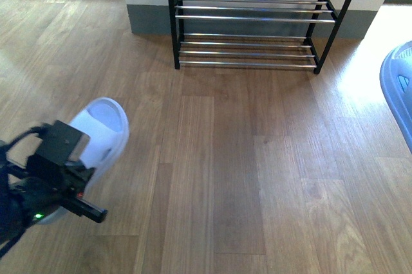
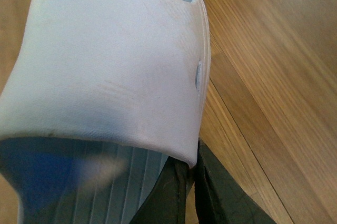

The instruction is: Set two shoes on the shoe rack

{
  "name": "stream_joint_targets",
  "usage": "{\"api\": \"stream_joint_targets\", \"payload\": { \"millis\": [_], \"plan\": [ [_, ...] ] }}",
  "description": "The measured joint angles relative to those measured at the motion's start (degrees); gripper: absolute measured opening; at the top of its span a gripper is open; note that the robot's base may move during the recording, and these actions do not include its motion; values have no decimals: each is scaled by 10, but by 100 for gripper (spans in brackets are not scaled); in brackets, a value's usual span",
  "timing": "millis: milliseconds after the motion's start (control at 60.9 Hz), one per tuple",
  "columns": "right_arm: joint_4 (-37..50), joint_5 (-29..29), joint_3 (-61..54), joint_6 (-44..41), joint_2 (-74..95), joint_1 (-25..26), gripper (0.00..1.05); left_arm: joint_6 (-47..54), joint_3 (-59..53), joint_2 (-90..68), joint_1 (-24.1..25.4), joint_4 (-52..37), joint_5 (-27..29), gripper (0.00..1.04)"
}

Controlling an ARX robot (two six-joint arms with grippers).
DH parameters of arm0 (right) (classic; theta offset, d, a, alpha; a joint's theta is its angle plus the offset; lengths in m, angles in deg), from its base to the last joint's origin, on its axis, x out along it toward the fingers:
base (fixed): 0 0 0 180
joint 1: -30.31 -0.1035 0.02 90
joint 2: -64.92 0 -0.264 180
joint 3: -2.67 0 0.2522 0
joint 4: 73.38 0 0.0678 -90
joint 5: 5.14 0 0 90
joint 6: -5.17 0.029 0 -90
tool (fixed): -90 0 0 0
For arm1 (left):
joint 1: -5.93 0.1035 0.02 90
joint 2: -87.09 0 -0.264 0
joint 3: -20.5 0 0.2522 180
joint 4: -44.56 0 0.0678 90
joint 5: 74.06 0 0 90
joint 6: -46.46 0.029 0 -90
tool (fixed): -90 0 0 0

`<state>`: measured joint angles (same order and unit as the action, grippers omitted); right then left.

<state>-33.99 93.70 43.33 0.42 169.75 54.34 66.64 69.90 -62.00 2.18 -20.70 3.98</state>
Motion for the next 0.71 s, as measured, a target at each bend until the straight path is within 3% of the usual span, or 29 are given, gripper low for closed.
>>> {"api": "stream_joint_targets", "payload": {
  "millis": [148,279,427,706],
  "plan": [
    [0,0,0,0,0,0,2,-2,-18,20,8,-9,14,2],
    [0,0,0,0,0,0,2,-19,-151,177,10,48,76,2],
    [0,0,0,0,0,0,2,-41,-278,500,21,202,105,2],
    [0,0,0,0,0,0,2,-48,-280,1047,32,581,194,2]
  ]
}}
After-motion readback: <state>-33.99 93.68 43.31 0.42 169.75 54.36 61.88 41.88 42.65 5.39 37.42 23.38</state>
